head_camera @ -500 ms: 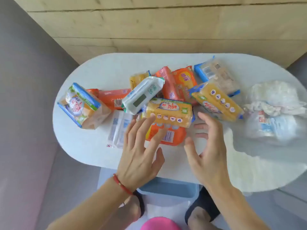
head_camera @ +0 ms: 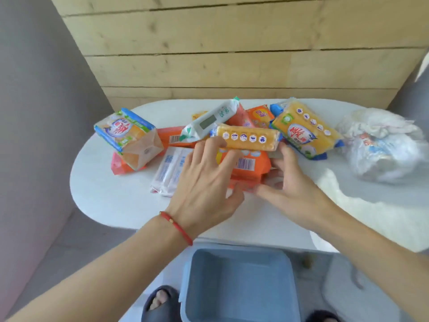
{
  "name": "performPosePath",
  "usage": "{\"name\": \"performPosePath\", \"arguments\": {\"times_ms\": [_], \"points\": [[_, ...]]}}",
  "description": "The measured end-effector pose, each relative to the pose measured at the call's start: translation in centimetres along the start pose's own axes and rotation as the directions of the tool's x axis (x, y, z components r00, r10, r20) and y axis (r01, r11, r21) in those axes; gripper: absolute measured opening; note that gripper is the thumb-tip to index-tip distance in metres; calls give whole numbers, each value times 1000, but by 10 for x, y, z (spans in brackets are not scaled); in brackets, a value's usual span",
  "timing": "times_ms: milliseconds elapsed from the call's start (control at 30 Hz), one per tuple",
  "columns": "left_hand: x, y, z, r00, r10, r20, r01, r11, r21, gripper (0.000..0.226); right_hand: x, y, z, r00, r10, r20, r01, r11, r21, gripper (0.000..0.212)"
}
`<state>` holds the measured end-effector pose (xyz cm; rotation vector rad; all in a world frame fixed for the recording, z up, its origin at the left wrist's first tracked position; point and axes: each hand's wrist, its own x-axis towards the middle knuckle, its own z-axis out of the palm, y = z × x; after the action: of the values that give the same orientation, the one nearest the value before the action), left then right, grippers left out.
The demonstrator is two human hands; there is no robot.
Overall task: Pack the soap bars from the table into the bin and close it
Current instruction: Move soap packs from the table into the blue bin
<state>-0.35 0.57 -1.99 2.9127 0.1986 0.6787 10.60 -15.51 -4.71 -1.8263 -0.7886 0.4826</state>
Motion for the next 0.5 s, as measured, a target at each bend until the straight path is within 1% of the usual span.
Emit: {"name": "performPosePath", "arguments": {"times_ms": [67,133,200,300,367,433,500], "points": [[6,-3,-2,998,-59,10,59,994,-87,48,7,-6,4,999,45,-26,-45,999,20,95],[1,4,-6,987,-159,25,161,975,-156,49,0,-13,10,994,100,-48,-98,994,49,98],[0,9,-7,973,-224,54,230,955,-189,53,-4,-17,16,990,119,-81,-113,990,80,96],[-9,15,-15,972,-216,89,230,950,-213,54,-18,-17,23,979,142,-144,-124,984,130,89],[-23,16,-20,980,-157,124,177,968,-175,57,-33,-15,24,975,134,-176,-115,987,113,81],[-33,16,-22,979,-120,163,140,983,-121,61,-44,-15,22,979,121,-162,-106,990,96,76],[-32,16,-27,965,-138,224,163,982,-98,69,-49,-18,18,984,119,-133,-106,990,98,74]]}}
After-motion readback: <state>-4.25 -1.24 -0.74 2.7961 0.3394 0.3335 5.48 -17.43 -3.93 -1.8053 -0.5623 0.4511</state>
